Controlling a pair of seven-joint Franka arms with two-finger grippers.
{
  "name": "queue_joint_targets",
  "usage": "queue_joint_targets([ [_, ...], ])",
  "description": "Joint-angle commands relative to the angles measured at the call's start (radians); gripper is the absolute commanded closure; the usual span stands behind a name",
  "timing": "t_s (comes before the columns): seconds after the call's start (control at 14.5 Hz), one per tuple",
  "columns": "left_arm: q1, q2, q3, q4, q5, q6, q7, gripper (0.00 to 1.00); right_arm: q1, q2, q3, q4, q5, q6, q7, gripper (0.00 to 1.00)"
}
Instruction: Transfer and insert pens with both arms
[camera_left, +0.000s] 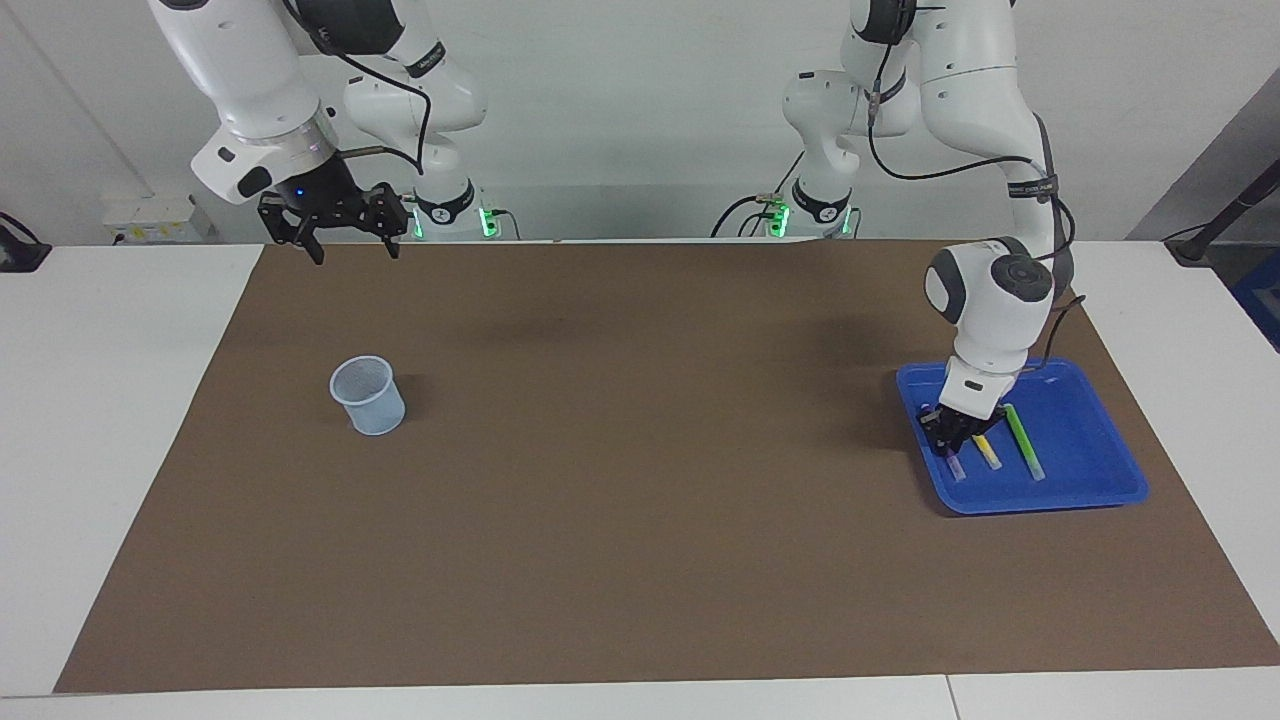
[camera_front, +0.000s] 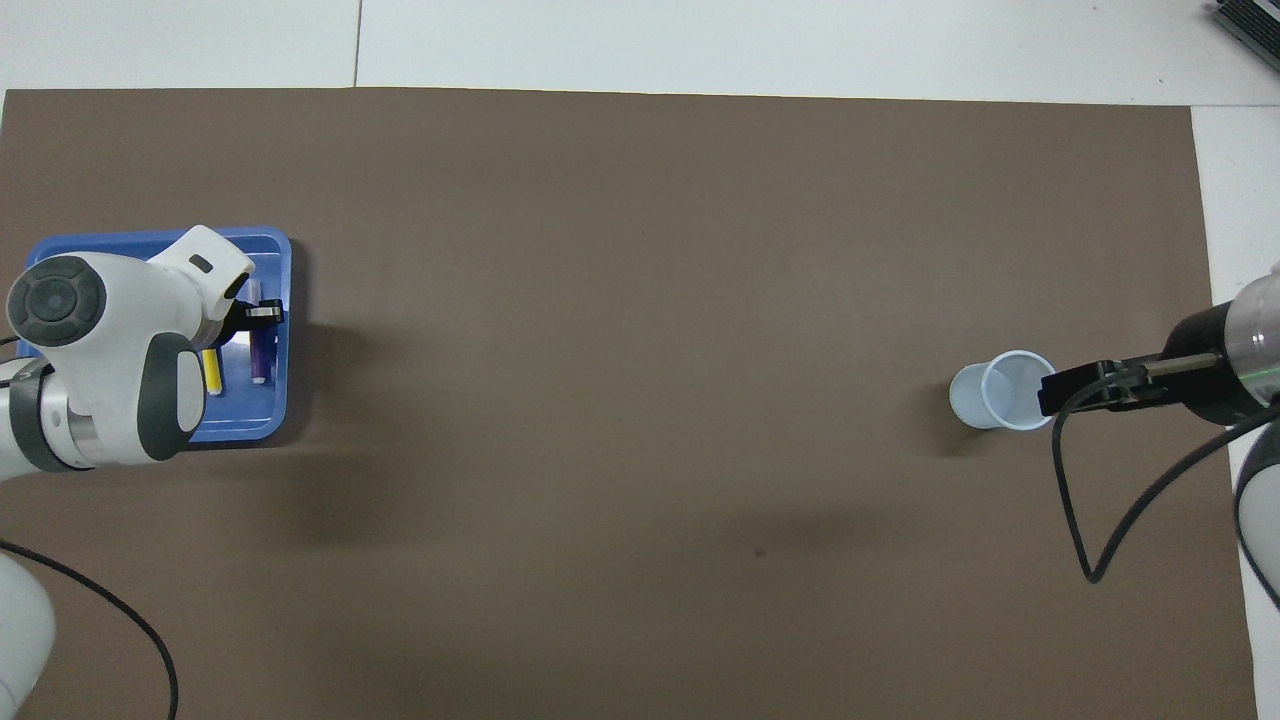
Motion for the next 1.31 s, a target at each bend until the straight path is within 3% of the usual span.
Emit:
queue_joint_targets([
  [0.0, -0.005, 0.039, 0.009, 0.020, -0.011, 0.008, 0.006, 0.99, -0.006, -0.028, 0.001, -0.032, 0.016, 0.020, 0.008, 0.00],
  [1.24, -0.011, 0.025, 0.010, 0.048, -0.013, -0.059, 0.006, 1.00, -0.005, -0.028, 0.003, -0.034, 0.016, 0.018, 0.010, 0.00],
])
